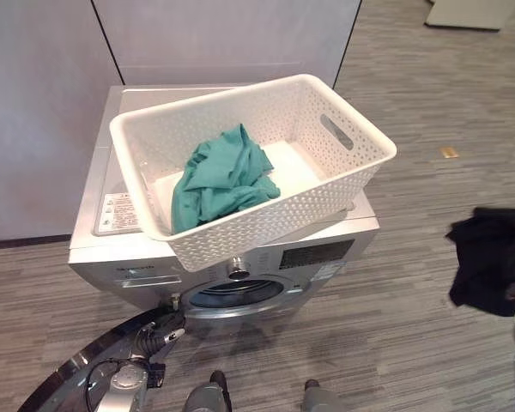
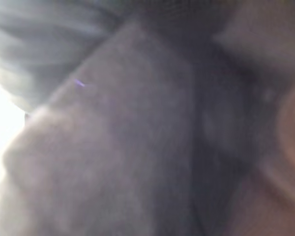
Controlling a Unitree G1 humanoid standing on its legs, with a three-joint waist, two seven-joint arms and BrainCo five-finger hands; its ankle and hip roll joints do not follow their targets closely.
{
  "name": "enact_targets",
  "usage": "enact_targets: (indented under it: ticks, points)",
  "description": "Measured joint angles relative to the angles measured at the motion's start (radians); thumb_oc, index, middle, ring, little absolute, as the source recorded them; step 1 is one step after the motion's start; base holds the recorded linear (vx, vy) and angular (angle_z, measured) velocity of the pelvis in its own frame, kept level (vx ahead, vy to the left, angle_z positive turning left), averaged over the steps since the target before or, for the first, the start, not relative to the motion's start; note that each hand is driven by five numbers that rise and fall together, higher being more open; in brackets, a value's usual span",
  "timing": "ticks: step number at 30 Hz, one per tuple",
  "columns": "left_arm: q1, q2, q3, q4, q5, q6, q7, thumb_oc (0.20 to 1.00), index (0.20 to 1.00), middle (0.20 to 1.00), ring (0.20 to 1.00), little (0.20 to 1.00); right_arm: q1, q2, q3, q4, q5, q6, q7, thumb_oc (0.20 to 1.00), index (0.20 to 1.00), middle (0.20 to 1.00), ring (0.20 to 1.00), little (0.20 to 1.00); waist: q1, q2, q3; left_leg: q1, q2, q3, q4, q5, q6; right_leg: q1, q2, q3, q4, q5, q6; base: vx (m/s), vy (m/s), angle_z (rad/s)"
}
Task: Grab the laundry basket,head to the washer,open it,put in the laundry and shut it.
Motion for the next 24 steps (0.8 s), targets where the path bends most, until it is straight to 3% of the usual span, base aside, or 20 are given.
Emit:
enact_targets:
  ticks: [2, 5, 6, 8, 9, 10, 11, 12, 13, 14, 16, 19, 24]
  points:
    - [-0.008, -0.02, -0.012, -0.027, 0.0, 0.001, 0.005, 1.0, 1.0, 1.0, 1.0, 1.0, 0.005, 0.0, 0.061, -0.052, 0.005, -0.001, 0.039, 0.2, 0.2, 0.2, 0.2, 0.2, 0.013, 0.018, 0.004, -0.014, 0.04, -0.027, -0.02, 0.027, -0.002, 0.004, 0.046, -0.012, -0.03, 0.001, -0.026, -0.28, -0.326, 0.05]
    - [-0.063, -0.024, -0.05, -0.047, 0.001, -0.002, 0.029, 1.0, 1.0, 1.0, 1.0, 1.0, 0.006, -0.004, 0.073, -0.117, 0.012, -0.034, 0.068, 0.2, 0.2, 0.2, 0.2, 0.2, 0.007, 0.044, -0.003, -0.017, 0.088, -0.11, -0.142, 0.131, -0.029, 0.002, 0.128, -0.078, -0.052, 0.013, -0.071, -0.29, -0.233, 0.49]
    - [-0.089, -0.02, -0.068, -0.049, 0.001, -0.001, 0.035, 1.0, 1.0, 1.0, 1.0, 1.0, 0.004, -0.005, 0.073, -0.123, 0.026, -0.046, 0.068, 0.2, 0.2, 0.2, 0.2, 0.2, 0.0, 0.037, 0.003, -0.021, 0.1, -0.115, -0.165, 0.155, -0.03, -0.002, 0.129, -0.096, -0.055, 0.021, -0.082, -0.33, -0.114, 0.72]
    - [-0.146, -0.016, -0.12, -0.064, 0.003, -0.001, 0.038, 1.0, 1.0, 1.0, 1.0, 1.0, -0.001, -0.004, 0.075, -0.129, 0.052, -0.059, 0.07, 0.2, 0.2, 0.2, 0.2, 0.2, -0.015, 0.029, 0.011, -0.041, 0.108, -0.106, -0.204, 0.215, 0.019, -0.01, 0.159, -0.151, -0.036, 0.014, -0.103, -0.32, -0.101, 0.88]
    - [-0.179, -0.009, -0.178, -0.107, 0.013, 0.0, 0.038, 1.0, 1.0, 1.0, 1.0, 1.0, 0.004, -0.007, 0.083, -0.162, 0.081, -0.062, 0.076, 0.2, 0.2, 0.2, 0.2, 0.2, -0.023, 0.023, 0.011, -0.033, 0.112, -0.102, -0.271, 0.253, 0.063, -0.049, 0.156, -0.188, 0.025, -0.017, -0.13, -0.16, -0.045, 0.75]
    - [-0.187, -0.007, -0.191, -0.136, 0.026, -0.004, 0.037, 1.0, 1.0, 1.0, 1.0, 1.0, -0.002, -0.002, 0.092, -0.177, 0.09, -0.071, 0.083, 0.2, 0.2, 0.2, 0.2, 0.2, -0.022, 0.016, 0.011, -0.035, 0.114, -0.097, -0.278, 0.243, 0.07, -0.068, 0.143, -0.192, 0.046, -0.044, -0.138, -0.1, -0.017, 0.46]
    - [-0.196, 0.001, -0.198, -0.188, 0.037, -0.004, 0.033, 1.0, 1.0, 1.0, 1.0, 1.0, -0.032, 0.021, 0.139, -0.187, 0.117, -0.087, 0.102, 0.2, 0.2, 0.2, 0.2, 0.2, -0.026, -0.028, 0.021, -0.056, 0.09, -0.118, -0.188, 0.144, 0.032, -0.083, 0.103, -0.186, 0.078, -0.045, -0.155, -0.03, 0.039, 0.03]
    - [-0.205, 0.014, -0.207, -0.225, 0.042, -0.005, 0.025, 1.0, 1.0, 1.0, 1.0, 1.0, -0.031, 0.026, 0.16, -0.225, 0.134, -0.087, 0.118, 0.2, 0.2, 0.2, 0.2, 0.2, -0.024, -0.058, 0.028, -0.053, 0.062, -0.119, -0.09, 0.109, 0.046, -0.082, 0.065, -0.175, 0.078, -0.042, -0.15, -0.02, 0.034, -0.04]
    - [-0.211, 0.014, -0.208, -0.241, 0.043, -0.008, 0.022, 1.0, 1.0, 1.0, 1.0, 1.0, -0.022, 0.024, 0.16, -0.247, 0.139, -0.09, 0.128, 0.2, 0.2, 0.2, 0.2, 0.2, -0.033, -0.058, 0.028, -0.047, 0.063, -0.129, -0.033, 0.081, 0.032, -0.077, 0.057, -0.173, 0.076, -0.04, -0.147, 0.03, 0.117, 0.04]
    - [-0.209, 0.044, -0.228, -0.291, 0.07, -0.004, 0.017, 1.0, 1.0, 1.0, 1.0, 1.0, -0.016, 0.029, 0.158, -0.275, 0.164, -0.092, 0.141, 0.2, 0.2, 0.2, 0.2, 0.2, -0.053, -0.031, 0.016, 0.003, 0.103, -0.138, 0.007, 0.067, -0.003, -0.05, 0.07, -0.179, 0.072, -0.026, -0.125, 0.03, 0.136, 0.09]
    - [-0.223, 0.066, -0.246, -0.319, 0.108, -0.006, 0.0, 1.0, 1.0, 1.0, 1.0, 1.0, 0.003, 0.033, 0.126, -0.294, 0.185, -0.097, 0.153, 0.2, 0.2, 0.2, 0.2, 0.2, -0.098, 0.017, -0.004, 0.101, 0.136, -0.117, -0.151, 0.063, -0.04, -0.032, 0.067, -0.196, 0.074, -0.028, -0.112, 0.01, 0.167, 0.29]
    - [-0.254, 0.141, -0.278, -0.393, 0.161, -0.003, -0.043, 1.0, 1.0, 1.0, 1.0, 1.0, 0.032, 0.034, 0.119, -0.292, 0.205, -0.097, 0.183, 0.2, 0.2, 0.2, 0.2, 0.2, -0.118, 0.008, -0.006, 0.124, 0.093, -0.1, -0.213, 0.08, -0.069, -0.037, 0.029, -0.187, 0.061, -0.018, -0.072, -0.03, 0.098, 0.27]
    - [-0.258, 0.371, -0.288, -0.615, 0.27, -0.045, -0.102, 1.0, 1.0, 1.0, 1.0, 1.0, 0.046, 0.027, 0.137, -0.293, 0.263, -0.097, 0.275, 0.2, 0.2, 0.2, 0.2, 0.2, -0.096, 0.004, -0.006, 0.153, 0.059, -0.059, -0.233, 0.08, -0.069, -0.025, -0.001, -0.142, 0.022, 0.011, -0.03, -0.04, 0.046, -0.17]
